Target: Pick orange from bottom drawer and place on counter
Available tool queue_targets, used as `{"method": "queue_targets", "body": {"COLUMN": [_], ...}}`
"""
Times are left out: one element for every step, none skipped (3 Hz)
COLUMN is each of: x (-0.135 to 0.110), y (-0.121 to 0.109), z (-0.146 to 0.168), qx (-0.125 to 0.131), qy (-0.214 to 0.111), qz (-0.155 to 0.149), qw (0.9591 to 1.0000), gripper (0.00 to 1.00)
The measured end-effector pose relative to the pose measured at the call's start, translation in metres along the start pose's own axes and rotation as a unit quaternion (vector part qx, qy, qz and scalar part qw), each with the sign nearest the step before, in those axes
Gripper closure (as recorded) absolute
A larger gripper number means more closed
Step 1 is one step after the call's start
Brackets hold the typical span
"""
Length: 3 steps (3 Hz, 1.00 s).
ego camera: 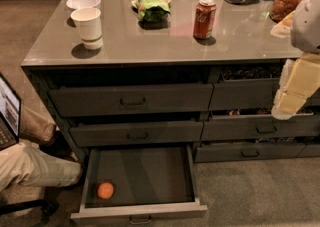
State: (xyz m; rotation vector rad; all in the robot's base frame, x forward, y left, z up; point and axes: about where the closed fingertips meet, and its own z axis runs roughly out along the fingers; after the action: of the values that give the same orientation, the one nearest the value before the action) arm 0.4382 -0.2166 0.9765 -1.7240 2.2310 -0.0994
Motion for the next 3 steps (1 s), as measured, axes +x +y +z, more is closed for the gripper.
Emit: {"method": "queue_targets", "body": {"x": [0.000,-0.001,0.002], "y": [0.000,-0.001,0.002], "z": [0.000,0.011,0.056], "qx": [0.000,-0.021,-0.089], "qy": [0.000,-0.041,-0.125], "qz": [0.000,-0.017,-0.040], "qw": [1.0000,0.9988,0.9874], "gripper": [0.00,0.00,0.00]}}
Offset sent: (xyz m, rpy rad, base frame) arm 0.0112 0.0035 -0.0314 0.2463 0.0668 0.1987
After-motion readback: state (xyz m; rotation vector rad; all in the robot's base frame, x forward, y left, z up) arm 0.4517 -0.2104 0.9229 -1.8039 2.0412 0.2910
